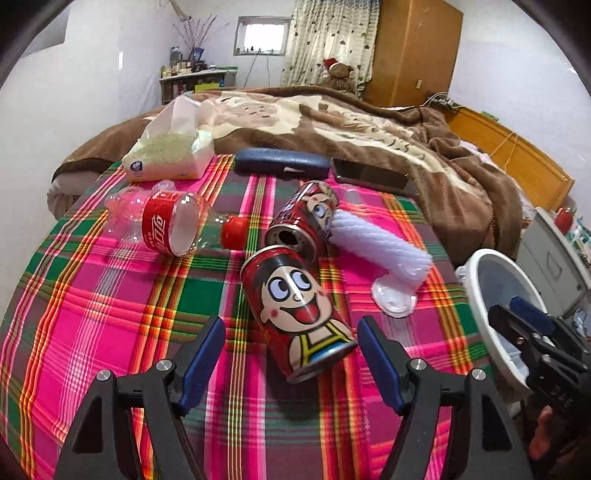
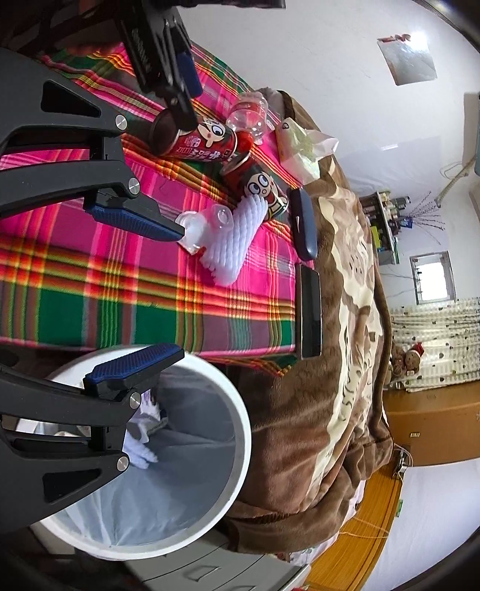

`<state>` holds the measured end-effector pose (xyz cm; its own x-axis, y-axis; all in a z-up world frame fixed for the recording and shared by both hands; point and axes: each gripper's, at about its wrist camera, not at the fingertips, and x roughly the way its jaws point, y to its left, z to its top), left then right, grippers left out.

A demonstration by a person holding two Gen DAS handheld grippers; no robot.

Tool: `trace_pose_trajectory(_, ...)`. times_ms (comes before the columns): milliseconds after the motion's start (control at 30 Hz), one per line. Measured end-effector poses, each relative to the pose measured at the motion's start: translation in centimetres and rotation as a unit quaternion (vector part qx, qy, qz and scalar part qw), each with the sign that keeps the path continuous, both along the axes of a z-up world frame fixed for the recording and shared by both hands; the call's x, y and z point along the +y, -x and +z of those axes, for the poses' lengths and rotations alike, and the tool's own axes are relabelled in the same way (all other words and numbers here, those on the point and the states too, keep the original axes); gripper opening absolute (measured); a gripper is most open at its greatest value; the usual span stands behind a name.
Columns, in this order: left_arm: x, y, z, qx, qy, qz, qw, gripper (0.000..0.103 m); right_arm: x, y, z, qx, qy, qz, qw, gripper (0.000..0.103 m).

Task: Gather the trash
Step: 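Grasp the red cartoon can with the left gripper while the right grasps the clear plastic cup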

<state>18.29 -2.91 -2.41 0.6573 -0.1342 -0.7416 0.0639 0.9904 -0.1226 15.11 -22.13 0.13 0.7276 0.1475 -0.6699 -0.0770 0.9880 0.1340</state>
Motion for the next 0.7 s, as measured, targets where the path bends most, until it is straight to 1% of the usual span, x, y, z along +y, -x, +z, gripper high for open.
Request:
trace_pose_trajectory(133,0.2,-1.0,-0.7,0.006,0.015,0.003,0.9999,0.074,0.5,-0.6,-0.1,0.004,0.001,0.005,1.000,0.059)
trace_pose_trajectory(400,1.0,-2.1,-1.8,0.020,0.023,0.007,0.9995,0.074,2.1,-1.7,-0.7,0.016,0.005,0.022,1.000,0.059)
trace_pose_trajectory(533,1.8,-2.1,-1.9,0.020,0.028,0.007,0.9994,0.074,2.9,-2.2,-1.0,0.023,0.008,0.030,0.999,0.059)
trace_pose_trajectory(700,3.3,-1.9,-1.6,0.011,0.031,0.019,0.9993,0.074,3.8,-2.8,-1.2,0.028,0.008,0.041,0.999,0.059)
